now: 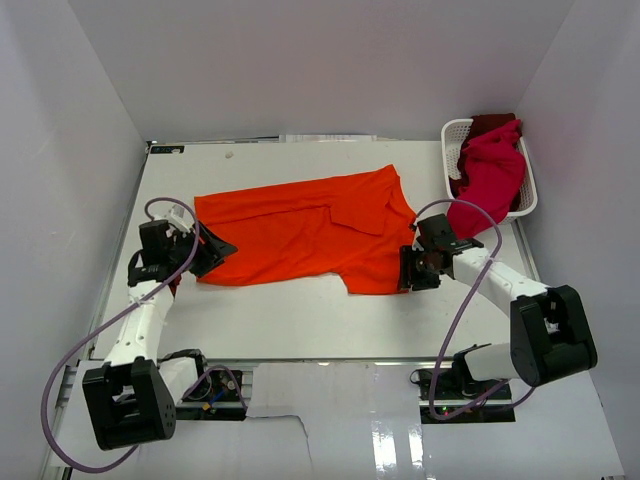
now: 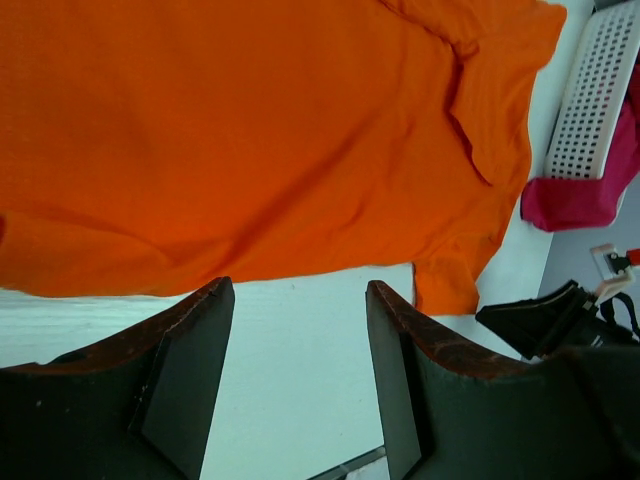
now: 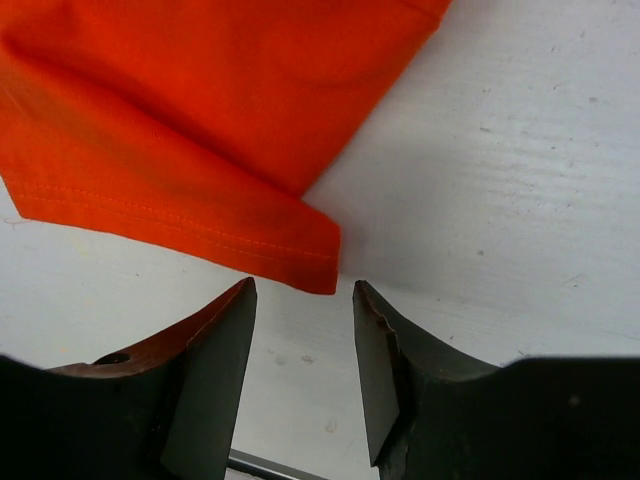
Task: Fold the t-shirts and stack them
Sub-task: Grap the side of the flattened tshirt closest away from the robot with both arms
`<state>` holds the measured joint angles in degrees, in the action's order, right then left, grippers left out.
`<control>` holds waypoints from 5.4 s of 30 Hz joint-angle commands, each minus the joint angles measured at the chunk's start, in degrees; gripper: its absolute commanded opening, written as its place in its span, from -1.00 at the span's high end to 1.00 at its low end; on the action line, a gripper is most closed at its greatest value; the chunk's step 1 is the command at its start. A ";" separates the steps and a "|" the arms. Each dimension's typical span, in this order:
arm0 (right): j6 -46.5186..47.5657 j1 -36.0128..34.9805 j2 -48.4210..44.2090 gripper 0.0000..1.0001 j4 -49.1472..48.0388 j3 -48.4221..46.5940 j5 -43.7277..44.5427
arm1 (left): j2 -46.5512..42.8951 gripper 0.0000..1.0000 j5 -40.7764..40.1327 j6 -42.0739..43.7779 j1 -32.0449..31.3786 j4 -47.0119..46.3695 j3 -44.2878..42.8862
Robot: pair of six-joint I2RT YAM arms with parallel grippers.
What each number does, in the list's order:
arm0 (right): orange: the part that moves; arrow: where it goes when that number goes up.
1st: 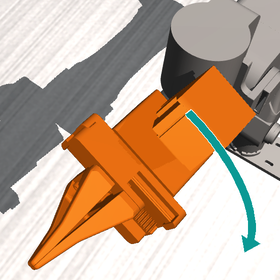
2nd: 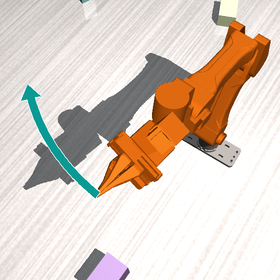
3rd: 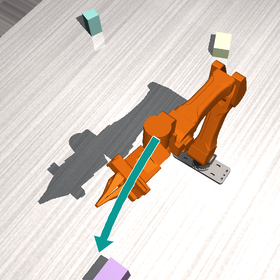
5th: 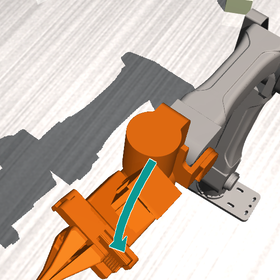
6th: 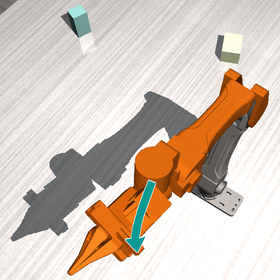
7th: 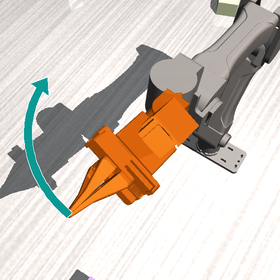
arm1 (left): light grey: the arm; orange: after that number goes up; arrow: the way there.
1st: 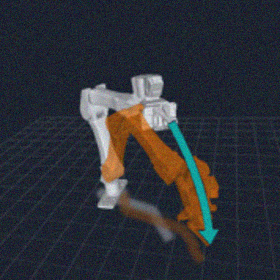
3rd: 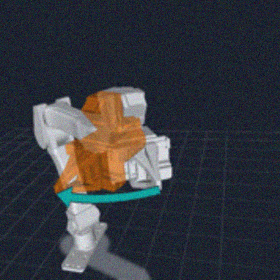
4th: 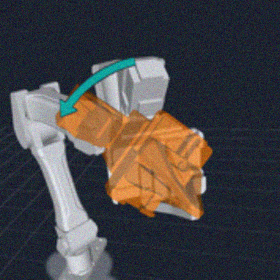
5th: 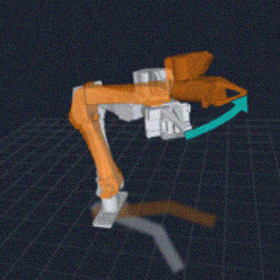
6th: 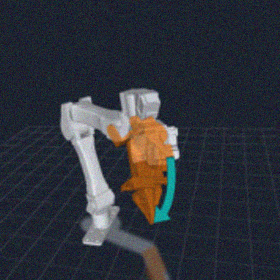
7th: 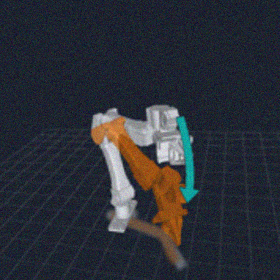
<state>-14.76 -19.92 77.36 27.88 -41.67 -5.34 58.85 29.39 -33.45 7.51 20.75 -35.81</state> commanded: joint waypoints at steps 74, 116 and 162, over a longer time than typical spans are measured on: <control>2.46 9.02 -1.86 0.85 -2.04 2.56 -14.69 | 2.05 -0.20 -19.80 -16.20 14.03 14.84 0.04; 2.37 9.02 -3.62 0.85 -1.95 3.97 -15.84 | 12.87 0.42 -14.09 -18.40 13.85 0.52 3.38; 2.81 10.34 -0.29 0.85 9.12 -20.82 -16.80 | 15.85 0.89 -13.74 -19.81 13.94 7.19 -3.73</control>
<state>-12.88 -10.35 76.69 36.97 -59.40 -22.22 73.69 15.90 -52.93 21.26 26.87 -36.75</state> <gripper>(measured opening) 0.081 0.112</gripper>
